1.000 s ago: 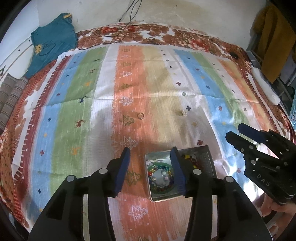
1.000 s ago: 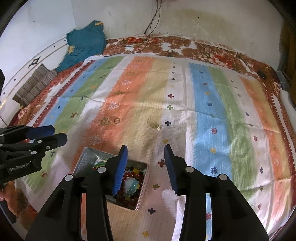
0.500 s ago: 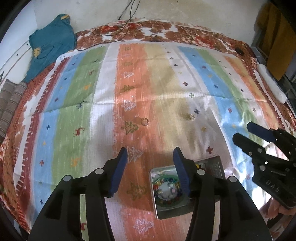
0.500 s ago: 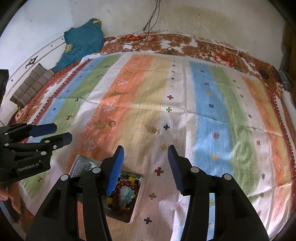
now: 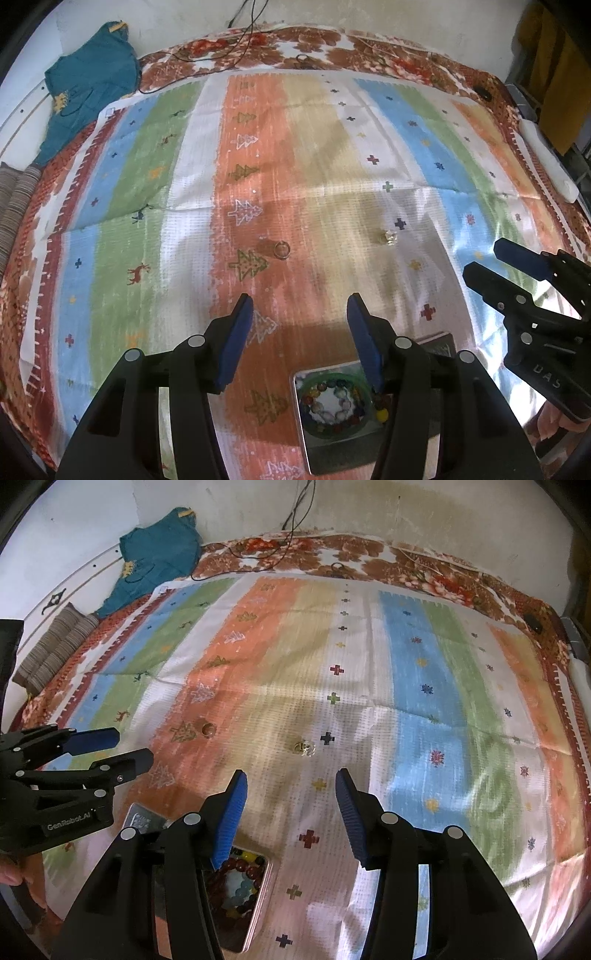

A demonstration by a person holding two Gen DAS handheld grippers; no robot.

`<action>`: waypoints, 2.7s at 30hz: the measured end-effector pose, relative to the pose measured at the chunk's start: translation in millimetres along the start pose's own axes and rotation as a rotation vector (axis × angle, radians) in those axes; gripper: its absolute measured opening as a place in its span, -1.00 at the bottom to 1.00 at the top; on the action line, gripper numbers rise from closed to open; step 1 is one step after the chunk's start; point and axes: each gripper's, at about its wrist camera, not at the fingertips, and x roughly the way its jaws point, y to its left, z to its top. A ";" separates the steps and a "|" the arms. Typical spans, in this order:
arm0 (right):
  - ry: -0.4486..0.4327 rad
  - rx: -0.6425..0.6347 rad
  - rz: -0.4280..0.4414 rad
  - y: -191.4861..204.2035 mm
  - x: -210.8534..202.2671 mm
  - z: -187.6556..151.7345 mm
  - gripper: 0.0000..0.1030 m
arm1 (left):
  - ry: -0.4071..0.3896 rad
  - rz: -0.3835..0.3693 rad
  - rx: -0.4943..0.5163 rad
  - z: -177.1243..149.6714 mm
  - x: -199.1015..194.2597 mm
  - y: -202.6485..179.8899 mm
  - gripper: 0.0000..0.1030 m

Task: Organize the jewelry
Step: 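Move both open tools forward to the small ring and gold charm, then grasp the small ring with the left tool while the right grasps the gold charm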

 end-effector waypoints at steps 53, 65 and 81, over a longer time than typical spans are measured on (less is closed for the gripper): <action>0.188 -0.014 0.012 -12.2 128.8 27.0 -0.03 | 0.167 -0.057 -0.070 49.3 117.1 36.5 -0.10; 0.202 -0.008 -0.024 -11.0 142.2 29.8 -0.22 | 0.178 -0.037 -0.021 49.1 130.3 32.0 -0.33; 0.214 -0.052 -0.033 -3.2 135.3 26.3 -0.57 | 0.164 0.016 0.005 50.0 127.2 26.0 -0.65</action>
